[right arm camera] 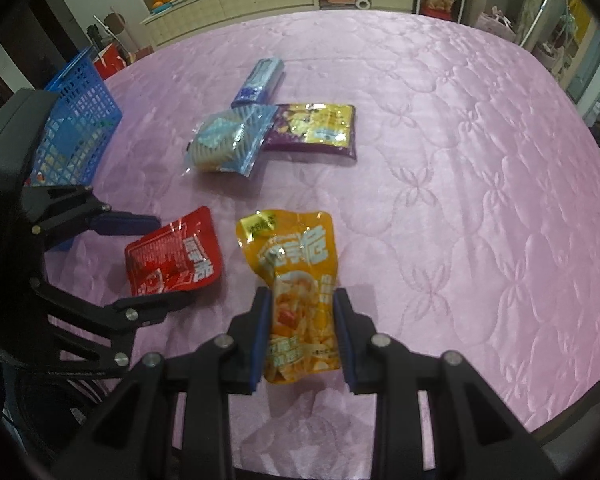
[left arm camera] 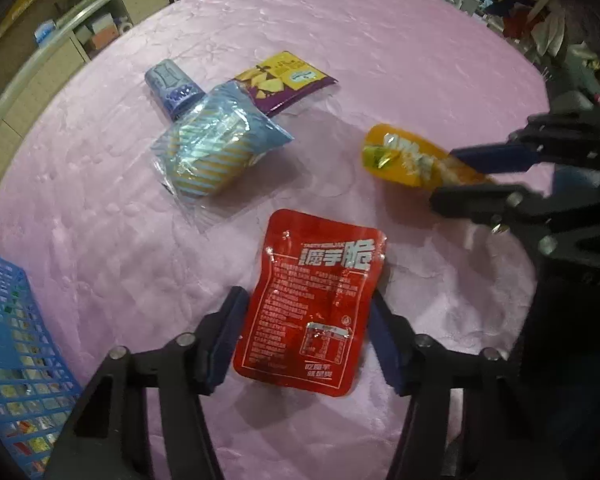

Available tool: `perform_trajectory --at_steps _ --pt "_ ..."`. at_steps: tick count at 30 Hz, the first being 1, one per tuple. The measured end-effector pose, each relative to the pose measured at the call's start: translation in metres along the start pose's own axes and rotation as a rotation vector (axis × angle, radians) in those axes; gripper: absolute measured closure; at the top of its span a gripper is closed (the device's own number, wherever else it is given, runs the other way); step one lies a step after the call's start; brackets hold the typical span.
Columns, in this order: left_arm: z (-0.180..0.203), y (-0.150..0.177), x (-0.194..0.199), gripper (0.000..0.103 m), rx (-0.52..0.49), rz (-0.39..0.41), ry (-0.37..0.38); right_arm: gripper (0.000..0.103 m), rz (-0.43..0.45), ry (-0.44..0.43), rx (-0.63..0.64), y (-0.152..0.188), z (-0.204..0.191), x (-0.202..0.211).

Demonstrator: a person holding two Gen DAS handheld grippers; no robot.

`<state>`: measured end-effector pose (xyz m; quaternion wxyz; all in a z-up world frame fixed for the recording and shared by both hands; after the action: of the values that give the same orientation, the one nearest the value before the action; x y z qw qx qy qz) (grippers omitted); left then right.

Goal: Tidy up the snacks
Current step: 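Grasp the red packet with the left tool while the right tool holds the yellow bag, then carry the red packet and yellow bag over the basket with both tools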

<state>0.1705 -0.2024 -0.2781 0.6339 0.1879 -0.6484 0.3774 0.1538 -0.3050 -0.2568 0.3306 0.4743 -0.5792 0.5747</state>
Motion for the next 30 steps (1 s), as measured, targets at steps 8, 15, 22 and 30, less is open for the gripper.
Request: perform_trajectory --at_steps 8,15,22,30 --pt "-0.018 0.004 0.005 0.081 0.118 0.019 0.067 0.068 0.002 -0.032 -0.012 -0.001 -0.008 -0.001" --pt "0.006 0.006 0.01 0.103 0.147 0.064 0.062 0.068 0.002 -0.023 0.024 0.0 -0.016 0.0" --pt "0.012 0.006 0.048 0.103 0.184 0.165 0.056 0.068 0.026 -0.014 0.045 0.002 -0.022 0.017" --pt "0.006 0.006 0.099 0.103 0.193 0.269 -0.013 0.068 0.086 -0.013 0.089 -0.001 -0.046 0.053"
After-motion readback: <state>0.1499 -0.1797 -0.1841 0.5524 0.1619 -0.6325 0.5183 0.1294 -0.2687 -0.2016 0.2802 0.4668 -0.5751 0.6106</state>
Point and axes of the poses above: each gripper's, at about its wrist camera, not at the fingertips, and x roughly against the way its jaws point, z to its right, y to its underside, the point moved 5 cm from there along -x, roughly the way its jaws point, and after that the axes turned 1 degree about x, right-handed, at the moved point
